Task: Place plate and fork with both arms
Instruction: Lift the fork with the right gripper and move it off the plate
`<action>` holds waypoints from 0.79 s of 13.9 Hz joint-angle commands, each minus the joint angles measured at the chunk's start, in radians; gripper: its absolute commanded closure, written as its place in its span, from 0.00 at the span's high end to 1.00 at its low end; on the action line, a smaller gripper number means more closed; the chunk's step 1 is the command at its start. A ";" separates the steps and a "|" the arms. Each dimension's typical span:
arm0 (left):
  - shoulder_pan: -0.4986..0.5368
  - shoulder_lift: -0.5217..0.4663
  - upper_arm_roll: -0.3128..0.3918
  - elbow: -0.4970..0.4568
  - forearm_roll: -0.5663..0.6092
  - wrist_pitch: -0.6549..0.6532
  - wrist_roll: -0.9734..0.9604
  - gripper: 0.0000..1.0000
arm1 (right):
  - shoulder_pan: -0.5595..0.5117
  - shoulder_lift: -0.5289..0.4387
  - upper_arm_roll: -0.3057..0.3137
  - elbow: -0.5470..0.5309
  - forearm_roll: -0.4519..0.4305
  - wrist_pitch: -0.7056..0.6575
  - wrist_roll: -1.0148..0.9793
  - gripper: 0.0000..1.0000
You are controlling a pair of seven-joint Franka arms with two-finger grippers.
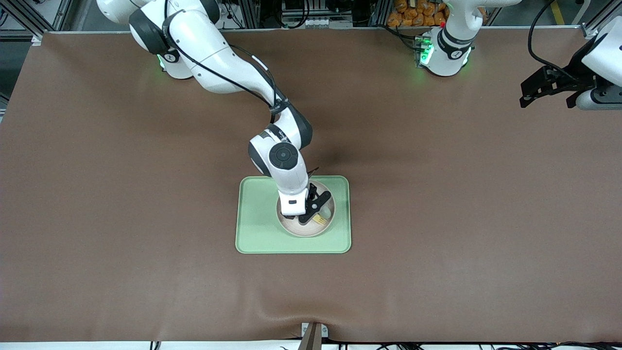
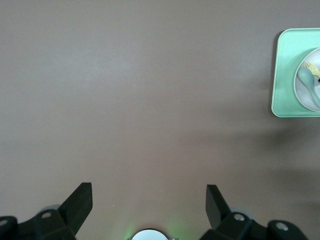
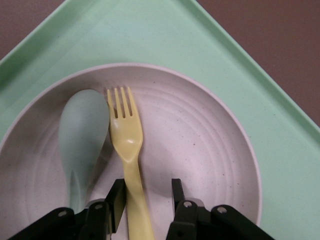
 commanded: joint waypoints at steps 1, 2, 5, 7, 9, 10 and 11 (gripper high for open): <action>0.006 -0.006 -0.003 -0.002 -0.012 -0.004 -0.031 1.00 | 0.011 0.011 -0.007 0.013 -0.017 0.014 0.012 0.40; 0.006 -0.006 -0.003 -0.002 -0.013 -0.004 -0.031 1.00 | 0.011 0.010 -0.007 0.013 -0.021 0.013 0.010 0.37; 0.008 -0.006 0.003 -0.004 -0.013 -0.007 -0.033 1.00 | 0.013 0.003 -0.007 0.015 -0.020 0.005 0.034 0.07; 0.008 -0.006 0.003 -0.005 -0.015 -0.007 -0.036 1.00 | 0.013 0.000 -0.007 0.018 -0.020 0.001 0.035 0.07; 0.008 -0.006 0.003 -0.005 -0.016 -0.007 -0.036 1.00 | 0.011 -0.010 -0.007 0.021 -0.018 -0.009 0.035 0.07; 0.008 -0.006 0.003 -0.007 -0.016 -0.007 -0.036 1.00 | 0.010 -0.016 -0.007 0.022 -0.017 -0.021 0.035 0.07; 0.009 -0.006 0.005 -0.007 -0.016 -0.007 -0.036 1.00 | 0.008 -0.021 -0.006 0.025 -0.015 -0.035 0.033 0.07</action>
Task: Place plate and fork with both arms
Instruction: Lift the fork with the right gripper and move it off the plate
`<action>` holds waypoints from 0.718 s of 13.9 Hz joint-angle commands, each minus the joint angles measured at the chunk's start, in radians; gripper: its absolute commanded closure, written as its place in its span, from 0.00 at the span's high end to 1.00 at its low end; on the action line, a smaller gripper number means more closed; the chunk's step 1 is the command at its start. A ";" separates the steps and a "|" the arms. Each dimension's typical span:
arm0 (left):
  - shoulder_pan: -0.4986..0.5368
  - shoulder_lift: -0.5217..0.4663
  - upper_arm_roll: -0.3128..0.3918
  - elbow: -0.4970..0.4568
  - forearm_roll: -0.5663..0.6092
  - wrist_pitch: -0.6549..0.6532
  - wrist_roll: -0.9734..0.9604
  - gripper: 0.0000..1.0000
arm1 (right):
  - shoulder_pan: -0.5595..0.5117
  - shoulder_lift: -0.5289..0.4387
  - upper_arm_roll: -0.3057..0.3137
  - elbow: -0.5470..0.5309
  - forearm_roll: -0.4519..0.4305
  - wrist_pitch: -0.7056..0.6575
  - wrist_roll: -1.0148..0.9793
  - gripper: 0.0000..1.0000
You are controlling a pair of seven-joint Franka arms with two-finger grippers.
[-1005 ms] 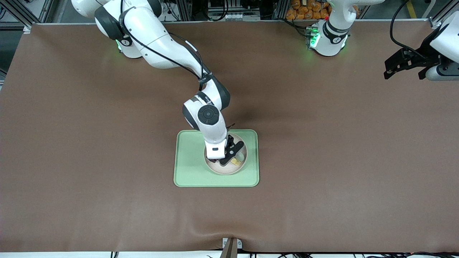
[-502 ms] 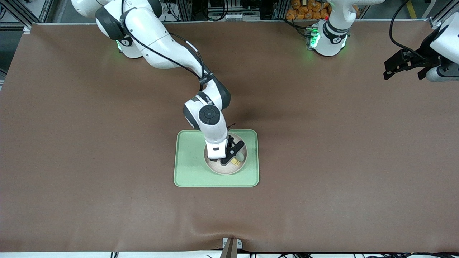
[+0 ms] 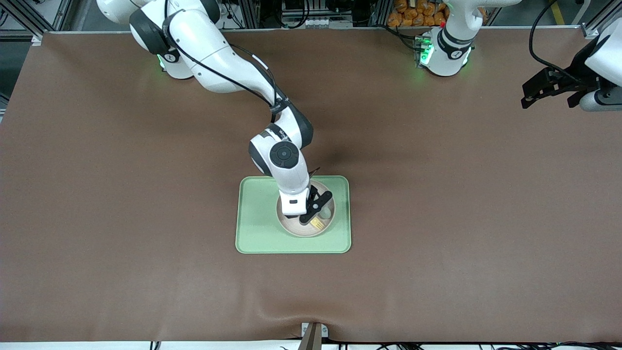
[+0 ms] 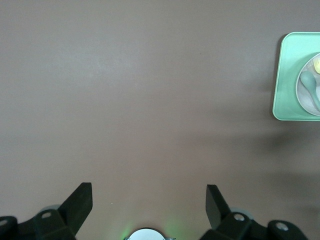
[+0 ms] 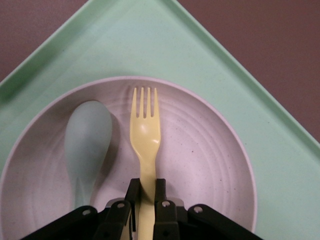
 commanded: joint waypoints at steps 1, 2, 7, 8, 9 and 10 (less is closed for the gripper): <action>0.010 -0.006 0.000 -0.004 -0.016 -0.006 -0.016 1.00 | 0.006 -0.025 -0.005 0.007 -0.009 -0.038 0.021 0.06; 0.012 -0.004 0.000 -0.004 -0.016 -0.006 -0.016 1.00 | 0.003 -0.032 -0.005 0.007 -0.008 -0.049 0.021 0.06; 0.009 0.008 -0.006 -0.004 -0.016 -0.004 -0.018 1.00 | -0.023 -0.075 -0.005 0.004 0.004 -0.110 0.021 0.06; 0.009 0.008 -0.006 -0.004 -0.016 -0.004 -0.018 1.00 | -0.032 -0.086 -0.005 0.001 0.005 -0.141 0.024 0.06; 0.009 0.008 -0.008 -0.004 -0.018 -0.006 -0.018 1.00 | -0.043 -0.098 -0.005 -0.006 0.005 -0.178 0.039 0.06; 0.006 0.006 -0.009 -0.002 -0.016 -0.006 -0.019 1.00 | -0.057 -0.104 -0.005 -0.007 0.005 -0.198 0.070 0.06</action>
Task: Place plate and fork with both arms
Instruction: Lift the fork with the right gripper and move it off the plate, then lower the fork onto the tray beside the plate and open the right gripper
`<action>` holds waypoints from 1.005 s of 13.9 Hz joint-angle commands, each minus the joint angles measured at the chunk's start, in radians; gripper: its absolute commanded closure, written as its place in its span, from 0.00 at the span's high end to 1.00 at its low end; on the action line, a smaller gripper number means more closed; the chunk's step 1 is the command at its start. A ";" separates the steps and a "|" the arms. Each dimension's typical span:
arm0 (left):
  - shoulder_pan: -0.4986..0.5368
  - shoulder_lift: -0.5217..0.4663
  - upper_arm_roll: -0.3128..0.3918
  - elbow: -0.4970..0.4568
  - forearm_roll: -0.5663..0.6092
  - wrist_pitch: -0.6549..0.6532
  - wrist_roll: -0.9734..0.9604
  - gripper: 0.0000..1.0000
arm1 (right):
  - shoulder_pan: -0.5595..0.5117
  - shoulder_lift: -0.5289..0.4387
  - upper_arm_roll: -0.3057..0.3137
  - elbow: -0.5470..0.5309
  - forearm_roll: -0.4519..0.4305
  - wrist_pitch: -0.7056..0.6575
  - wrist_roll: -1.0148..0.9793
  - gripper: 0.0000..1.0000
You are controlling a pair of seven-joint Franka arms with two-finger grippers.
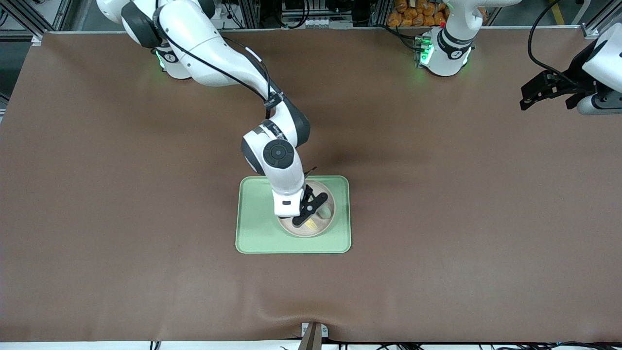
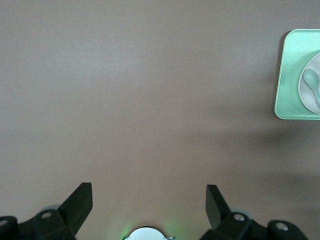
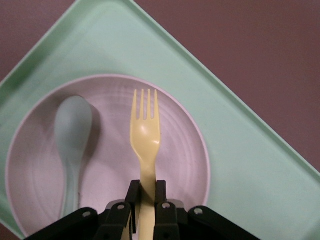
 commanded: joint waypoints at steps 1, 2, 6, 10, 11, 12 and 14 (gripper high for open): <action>0.002 -0.004 -0.006 0.004 -0.016 -0.006 -0.019 1.00 | -0.039 -0.052 0.010 -0.034 0.002 -0.056 0.063 0.07; 0.003 -0.007 -0.006 0.007 -0.016 -0.006 -0.017 1.00 | -0.051 -0.069 0.010 -0.066 0.002 -0.056 0.071 0.07; 0.006 -0.001 0.000 0.012 -0.010 -0.004 -0.017 1.00 | -0.102 -0.141 0.008 -0.190 0.002 -0.049 0.079 0.07; 0.009 -0.001 0.004 0.012 -0.005 0.000 -0.013 1.00 | -0.131 -0.164 0.008 -0.267 0.002 -0.036 0.195 0.07; 0.008 -0.004 0.004 0.012 -0.004 -0.003 -0.011 1.00 | -0.128 -0.159 0.008 -0.267 0.002 -0.036 0.254 0.07; 0.008 -0.010 0.001 0.008 -0.004 -0.009 -0.008 1.00 | -0.121 -0.155 0.008 -0.267 0.001 -0.032 0.301 0.07; 0.006 -0.013 -0.002 0.006 -0.004 -0.020 -0.002 1.00 | -0.122 -0.150 0.010 -0.269 0.002 -0.018 0.322 0.07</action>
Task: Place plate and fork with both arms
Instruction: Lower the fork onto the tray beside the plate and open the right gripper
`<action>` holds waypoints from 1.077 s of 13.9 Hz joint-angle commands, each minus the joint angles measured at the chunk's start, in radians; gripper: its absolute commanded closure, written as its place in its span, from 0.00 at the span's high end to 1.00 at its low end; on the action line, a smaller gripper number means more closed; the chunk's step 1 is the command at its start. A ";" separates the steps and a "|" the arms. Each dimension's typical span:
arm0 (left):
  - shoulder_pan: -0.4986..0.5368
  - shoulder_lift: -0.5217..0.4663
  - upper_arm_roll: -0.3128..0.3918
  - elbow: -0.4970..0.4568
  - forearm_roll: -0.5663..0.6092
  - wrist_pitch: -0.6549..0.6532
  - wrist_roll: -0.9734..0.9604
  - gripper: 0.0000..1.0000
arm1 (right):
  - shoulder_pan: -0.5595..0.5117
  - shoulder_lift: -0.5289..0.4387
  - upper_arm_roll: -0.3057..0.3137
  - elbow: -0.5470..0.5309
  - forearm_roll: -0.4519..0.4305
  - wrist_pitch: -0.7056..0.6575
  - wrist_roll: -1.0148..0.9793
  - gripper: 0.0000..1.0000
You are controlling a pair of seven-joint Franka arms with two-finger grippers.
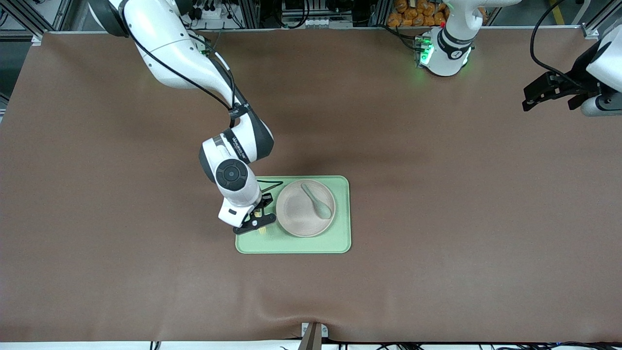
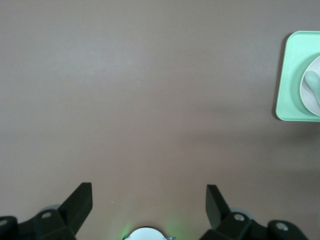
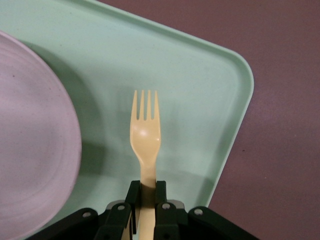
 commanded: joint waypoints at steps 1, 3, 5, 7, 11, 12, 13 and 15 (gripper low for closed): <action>0.000 -0.013 -0.008 0.003 -0.004 -0.018 -0.002 1.00 | 0.002 -0.032 0.009 -0.045 0.002 0.031 0.070 0.07; -0.010 -0.010 -0.011 0.005 -0.004 -0.018 -0.014 1.00 | 0.009 -0.023 0.009 -0.047 0.002 0.041 0.110 0.08; -0.009 -0.008 -0.023 0.005 -0.002 -0.017 -0.016 1.00 | 0.009 -0.015 0.009 -0.065 0.002 0.080 0.112 0.09; 0.000 -0.008 -0.022 0.005 -0.002 -0.015 -0.014 1.00 | 0.007 -0.011 0.009 -0.079 0.002 0.114 0.112 0.11; 0.002 -0.007 -0.020 -0.005 -0.001 -0.020 -0.016 1.00 | 0.019 0.005 0.009 -0.080 0.002 0.120 0.126 0.20; 0.002 -0.005 -0.020 -0.005 -0.001 -0.020 -0.014 1.00 | 0.019 0.005 0.009 -0.080 0.002 0.120 0.126 0.26; 0.002 -0.005 -0.020 -0.005 -0.001 -0.020 -0.014 1.00 | 0.019 0.005 0.009 -0.080 0.002 0.117 0.126 0.40; 0.002 -0.005 -0.022 -0.005 -0.001 -0.018 -0.014 1.00 | 0.019 0.002 0.010 -0.074 0.002 0.110 0.126 0.91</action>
